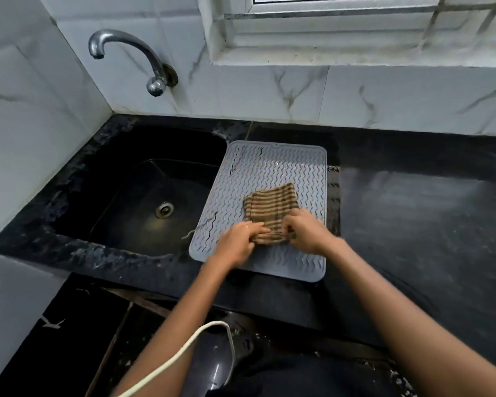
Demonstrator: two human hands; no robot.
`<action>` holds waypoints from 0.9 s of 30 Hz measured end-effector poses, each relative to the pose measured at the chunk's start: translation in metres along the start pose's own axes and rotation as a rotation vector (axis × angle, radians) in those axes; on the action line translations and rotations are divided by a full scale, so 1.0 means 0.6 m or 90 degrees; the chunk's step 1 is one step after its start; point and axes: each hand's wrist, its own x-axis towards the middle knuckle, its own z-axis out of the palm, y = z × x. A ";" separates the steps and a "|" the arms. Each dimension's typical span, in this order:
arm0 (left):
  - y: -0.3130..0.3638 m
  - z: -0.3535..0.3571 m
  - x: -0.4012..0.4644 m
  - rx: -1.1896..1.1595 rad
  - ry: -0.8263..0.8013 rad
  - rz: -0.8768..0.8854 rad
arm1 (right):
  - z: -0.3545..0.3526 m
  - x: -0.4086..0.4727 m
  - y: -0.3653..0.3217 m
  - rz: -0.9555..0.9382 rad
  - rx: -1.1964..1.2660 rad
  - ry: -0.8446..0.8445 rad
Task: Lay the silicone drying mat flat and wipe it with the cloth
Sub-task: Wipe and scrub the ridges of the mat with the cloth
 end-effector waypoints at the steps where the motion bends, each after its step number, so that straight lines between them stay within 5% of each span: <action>1: -0.013 0.014 0.000 -0.015 0.017 0.010 | 0.006 0.005 0.004 0.003 0.025 -0.003; 6: -0.029 -0.010 0.050 -0.065 0.048 -0.025 | -0.058 0.051 0.012 0.069 0.195 -0.075; 9: -0.024 -0.041 0.098 -0.162 0.124 -0.075 | -0.073 0.083 0.013 0.131 0.361 0.128; 11: -0.018 -0.050 0.130 -0.094 0.243 -0.098 | -0.068 0.107 0.009 0.169 0.355 0.316; 13: -0.009 -0.047 0.153 -0.001 0.329 -0.065 | -0.052 0.126 0.006 0.196 0.307 0.396; 18: -0.005 0.022 0.167 0.100 0.074 0.095 | 0.032 0.127 0.018 0.266 0.135 0.250; 22: -0.019 0.043 0.174 0.171 0.052 0.096 | 0.042 0.130 0.013 0.276 0.092 0.272; 25: -0.015 0.039 0.178 0.209 0.064 0.093 | 0.026 0.136 0.021 0.308 0.206 0.252; 27: -0.006 0.037 0.176 0.202 0.084 0.089 | 0.012 0.133 0.023 0.322 0.416 0.295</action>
